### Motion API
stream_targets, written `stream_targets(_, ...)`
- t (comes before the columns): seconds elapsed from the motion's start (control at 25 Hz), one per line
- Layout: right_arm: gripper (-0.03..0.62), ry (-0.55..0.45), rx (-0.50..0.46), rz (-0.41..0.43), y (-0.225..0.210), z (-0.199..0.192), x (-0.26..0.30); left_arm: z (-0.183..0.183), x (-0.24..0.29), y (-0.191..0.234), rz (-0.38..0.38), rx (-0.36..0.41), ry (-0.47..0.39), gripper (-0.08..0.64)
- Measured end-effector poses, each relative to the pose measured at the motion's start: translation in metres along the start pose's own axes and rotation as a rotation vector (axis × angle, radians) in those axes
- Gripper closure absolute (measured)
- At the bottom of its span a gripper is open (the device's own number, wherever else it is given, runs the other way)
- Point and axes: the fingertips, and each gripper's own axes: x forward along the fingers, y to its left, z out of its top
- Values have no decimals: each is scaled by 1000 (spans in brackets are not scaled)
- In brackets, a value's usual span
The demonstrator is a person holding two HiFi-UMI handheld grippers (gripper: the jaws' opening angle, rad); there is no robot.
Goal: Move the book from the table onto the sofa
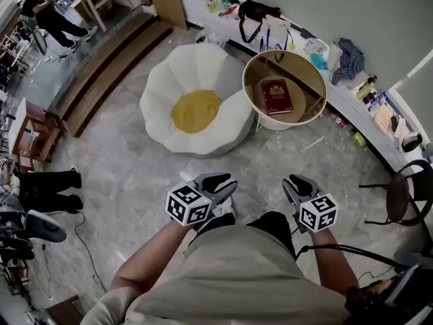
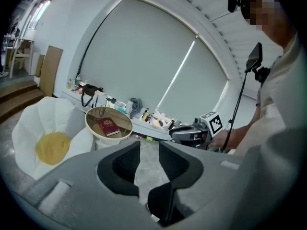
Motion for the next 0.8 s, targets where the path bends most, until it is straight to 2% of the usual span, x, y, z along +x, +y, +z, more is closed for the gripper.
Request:
stream_targets(0.16, 476, 13, 31, -58, -8, 17, 37, 11, 3, 56, -38, -23, 11, 453)
stream_targets(0.32, 472, 25, 66, -88, -40, 31, 60, 27, 31, 87, -55, -86, -7, 438)
stream_targets(0.56, 431, 35, 168, -95, -115, 49, 117, 49, 99, 124, -92, -129, 64, 393)
stream_targets(0.8, 399, 98, 235, -65, -224, 60, 204, 73, 188, 203, -63, -242, 129, 357)
